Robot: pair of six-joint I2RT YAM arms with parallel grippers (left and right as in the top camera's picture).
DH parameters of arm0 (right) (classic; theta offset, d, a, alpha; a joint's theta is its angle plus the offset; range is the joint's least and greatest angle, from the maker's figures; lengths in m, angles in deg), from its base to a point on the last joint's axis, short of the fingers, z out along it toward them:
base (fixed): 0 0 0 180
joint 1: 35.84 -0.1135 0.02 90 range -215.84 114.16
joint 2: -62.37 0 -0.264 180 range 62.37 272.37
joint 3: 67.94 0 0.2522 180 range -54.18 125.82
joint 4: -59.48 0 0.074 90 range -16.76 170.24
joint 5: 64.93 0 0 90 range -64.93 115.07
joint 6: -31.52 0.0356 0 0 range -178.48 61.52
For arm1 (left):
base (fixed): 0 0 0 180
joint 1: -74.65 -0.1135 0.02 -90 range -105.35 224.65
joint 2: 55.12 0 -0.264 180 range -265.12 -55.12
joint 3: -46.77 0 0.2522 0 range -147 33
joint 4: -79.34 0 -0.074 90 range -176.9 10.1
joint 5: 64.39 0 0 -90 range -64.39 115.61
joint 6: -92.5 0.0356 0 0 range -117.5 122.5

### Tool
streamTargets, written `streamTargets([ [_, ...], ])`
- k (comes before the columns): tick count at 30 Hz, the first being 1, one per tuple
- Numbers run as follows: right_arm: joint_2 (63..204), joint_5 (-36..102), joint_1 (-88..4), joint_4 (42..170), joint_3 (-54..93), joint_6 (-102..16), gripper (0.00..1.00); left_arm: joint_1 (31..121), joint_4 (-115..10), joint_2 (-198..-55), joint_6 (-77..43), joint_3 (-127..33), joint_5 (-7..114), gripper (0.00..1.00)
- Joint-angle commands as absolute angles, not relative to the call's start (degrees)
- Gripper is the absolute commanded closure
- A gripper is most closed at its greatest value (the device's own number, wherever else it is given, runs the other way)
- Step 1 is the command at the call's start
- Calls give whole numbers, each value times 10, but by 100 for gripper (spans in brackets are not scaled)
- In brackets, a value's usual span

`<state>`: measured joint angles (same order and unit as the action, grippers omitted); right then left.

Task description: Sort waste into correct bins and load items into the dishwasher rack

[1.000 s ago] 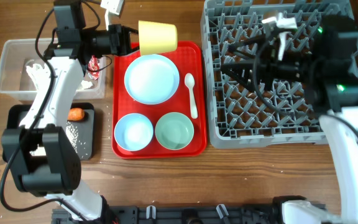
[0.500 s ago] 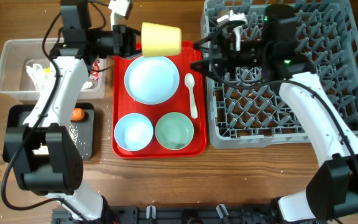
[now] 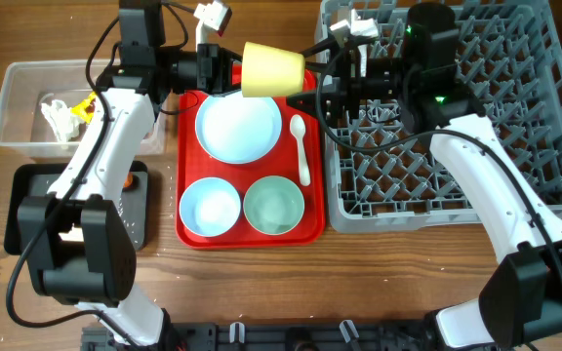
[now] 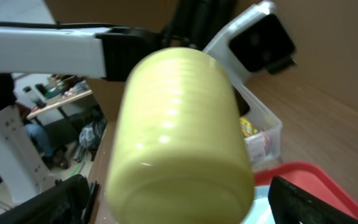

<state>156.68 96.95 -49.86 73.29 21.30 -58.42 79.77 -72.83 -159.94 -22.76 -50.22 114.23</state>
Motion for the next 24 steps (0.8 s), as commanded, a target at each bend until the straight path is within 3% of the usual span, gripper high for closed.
streamTargets([
  [1,1573,1019,-502,724,223,-585,9,797,-730,-1600,-233,-506,1154,96],
  [16,1578,1005,-525,665,223,-584,20,797,-725,-1600,-233,-506,1154,96],
  [24,1579,995,-543,638,223,-584,20,797,-725,-1600,-233,-506,1154,96],
])
